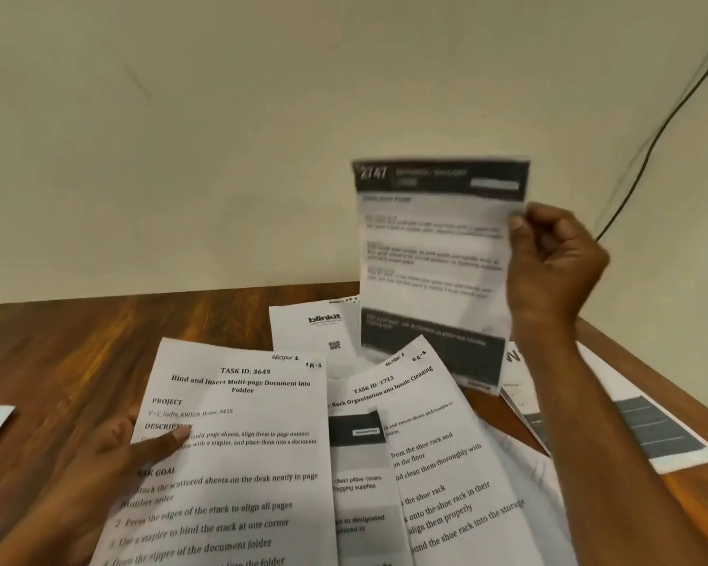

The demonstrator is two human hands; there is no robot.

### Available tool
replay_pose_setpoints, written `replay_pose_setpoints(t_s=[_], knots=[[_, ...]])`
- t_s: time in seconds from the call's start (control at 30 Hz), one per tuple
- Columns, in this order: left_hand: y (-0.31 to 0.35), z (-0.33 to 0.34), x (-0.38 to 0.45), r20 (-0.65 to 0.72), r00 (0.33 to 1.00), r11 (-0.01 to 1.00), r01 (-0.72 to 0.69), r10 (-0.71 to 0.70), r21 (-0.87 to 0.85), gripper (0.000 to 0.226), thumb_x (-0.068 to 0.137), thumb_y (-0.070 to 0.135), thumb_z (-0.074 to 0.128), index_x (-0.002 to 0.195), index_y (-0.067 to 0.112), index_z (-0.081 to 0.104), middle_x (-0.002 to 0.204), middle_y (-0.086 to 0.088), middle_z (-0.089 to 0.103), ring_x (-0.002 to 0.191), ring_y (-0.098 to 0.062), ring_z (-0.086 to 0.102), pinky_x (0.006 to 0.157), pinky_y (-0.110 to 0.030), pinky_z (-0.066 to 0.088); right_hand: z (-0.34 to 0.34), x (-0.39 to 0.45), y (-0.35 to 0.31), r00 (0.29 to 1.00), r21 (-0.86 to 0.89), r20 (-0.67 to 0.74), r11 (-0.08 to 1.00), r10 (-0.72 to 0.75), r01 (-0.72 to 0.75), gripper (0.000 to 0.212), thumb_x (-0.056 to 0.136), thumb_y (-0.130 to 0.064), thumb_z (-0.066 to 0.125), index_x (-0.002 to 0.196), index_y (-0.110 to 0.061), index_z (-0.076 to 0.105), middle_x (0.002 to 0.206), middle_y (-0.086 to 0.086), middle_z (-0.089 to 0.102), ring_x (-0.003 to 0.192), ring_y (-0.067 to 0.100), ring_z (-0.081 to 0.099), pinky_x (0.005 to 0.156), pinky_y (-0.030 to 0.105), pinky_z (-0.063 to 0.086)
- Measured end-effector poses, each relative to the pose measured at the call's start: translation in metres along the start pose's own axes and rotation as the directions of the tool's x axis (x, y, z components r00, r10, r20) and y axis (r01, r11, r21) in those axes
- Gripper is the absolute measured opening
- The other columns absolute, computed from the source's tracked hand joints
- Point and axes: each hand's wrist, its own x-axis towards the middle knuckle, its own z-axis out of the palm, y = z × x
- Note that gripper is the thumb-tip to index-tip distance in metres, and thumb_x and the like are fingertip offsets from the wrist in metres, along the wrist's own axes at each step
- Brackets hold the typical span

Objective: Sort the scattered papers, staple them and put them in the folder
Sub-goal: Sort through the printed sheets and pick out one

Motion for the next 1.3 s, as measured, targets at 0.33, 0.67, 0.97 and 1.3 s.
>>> replay_pose_setpoints(t_s=[0.33, 0.67, 0.97, 1.3], knots=[[0.006, -0.005, -0.004, -0.057, 0.976, 0.964, -0.217, 0.211, -0.153, 0.033, 0.096, 0.001, 0.058, 0.128, 0.002, 0.065, 0.114, -0.031, 0.075, 0.076, -0.046, 0.078, 0.060, -0.063, 0.063, 0.001, 0.004, -0.033, 0.985, 0.146, -0.149, 0.983, -0.091, 0.113, 0.009, 0.097, -0.021, 0.071, 0.099, -0.012, 0.068, 0.097, 0.003, 0.075, 0.090, 0.015, 0.074, 0.080, 0.027, 0.060], [0.000, -0.004, 0.003, -0.037, 0.974, 0.939, -0.225, 0.224, -0.261, 0.030, 0.088, 0.005, 0.064, 0.117, 0.003, 0.072, 0.120, -0.031, 0.073, 0.100, -0.056, 0.071, 0.077, -0.065, 0.060, 0.036, -0.044, -0.016, 0.751, -0.009, 0.358, 0.806, 0.555, -0.591, 0.012, 0.096, -0.002, 0.066, 0.097, -0.010, 0.075, 0.097, 0.010, 0.080, 0.093, 0.031, 0.077, 0.087, 0.049, 0.063], [-0.015, 0.000, 0.016, -0.025, 0.978, 0.920, -0.204, 0.208, -0.335, 0.040, 0.092, -0.001, 0.062, 0.132, 0.004, 0.062, 0.125, -0.027, 0.073, 0.104, -0.051, 0.073, 0.084, -0.070, 0.059, 0.062, -0.101, -0.008, 0.415, -0.279, 0.638, 0.697, 0.648, -0.660, 0.018, 0.095, 0.007, 0.057, 0.088, -0.006, 0.069, 0.081, 0.013, 0.077, 0.056, 0.017, 0.068, 0.048, 0.025, 0.048], [-0.021, -0.003, 0.024, -0.097, 0.969, 0.929, -0.245, 0.226, -0.279, 0.046, 0.092, 0.002, 0.068, 0.136, 0.007, 0.057, 0.125, -0.024, 0.074, 0.100, -0.046, 0.076, 0.071, -0.057, 0.066, 0.067, -0.125, -0.011, 0.175, -0.508, 0.753, 0.730, 0.634, -0.457, 0.032, 0.099, 0.004, 0.048, 0.105, -0.012, 0.075, 0.092, 0.007, 0.081, 0.079, 0.025, 0.077, 0.062, 0.035, 0.060]])
